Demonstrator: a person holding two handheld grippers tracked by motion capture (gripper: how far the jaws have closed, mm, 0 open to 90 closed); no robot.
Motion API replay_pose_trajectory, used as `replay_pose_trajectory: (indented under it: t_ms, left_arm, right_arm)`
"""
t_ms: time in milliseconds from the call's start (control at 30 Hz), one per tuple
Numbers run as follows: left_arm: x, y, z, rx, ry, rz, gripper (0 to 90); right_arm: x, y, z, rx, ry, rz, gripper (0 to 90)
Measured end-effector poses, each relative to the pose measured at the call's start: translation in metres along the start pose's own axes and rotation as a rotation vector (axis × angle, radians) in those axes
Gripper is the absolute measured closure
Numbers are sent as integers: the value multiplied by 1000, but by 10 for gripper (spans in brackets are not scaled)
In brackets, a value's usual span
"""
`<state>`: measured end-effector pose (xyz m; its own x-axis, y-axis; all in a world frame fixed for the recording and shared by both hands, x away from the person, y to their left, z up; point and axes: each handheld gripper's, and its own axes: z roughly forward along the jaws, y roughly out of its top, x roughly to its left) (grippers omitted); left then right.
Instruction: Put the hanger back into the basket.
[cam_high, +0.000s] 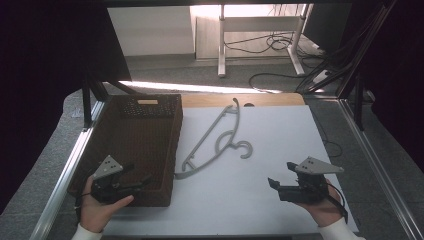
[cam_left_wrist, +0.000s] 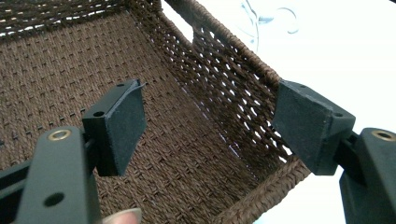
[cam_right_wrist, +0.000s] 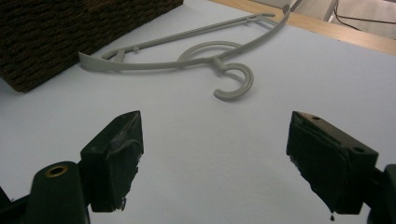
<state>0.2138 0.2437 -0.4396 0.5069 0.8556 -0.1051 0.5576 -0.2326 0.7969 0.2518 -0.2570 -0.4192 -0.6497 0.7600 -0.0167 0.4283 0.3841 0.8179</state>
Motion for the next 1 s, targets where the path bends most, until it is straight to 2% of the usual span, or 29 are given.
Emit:
replay_pose_trajectory:
  t_ms: [533,733,1000]
  left_arm:
    - [-1,1,1,11,-5,-10,256]
    - [-5,12,-1,3,-20,-2,266]
    - [-19,26,11,17,-52,25,267]
  right_arm:
    - [-1,0,2,17,5,16,191]
    - [-1,4,-1,9,11,22,191]
    - [-2,3,-2,7,14,23,191]
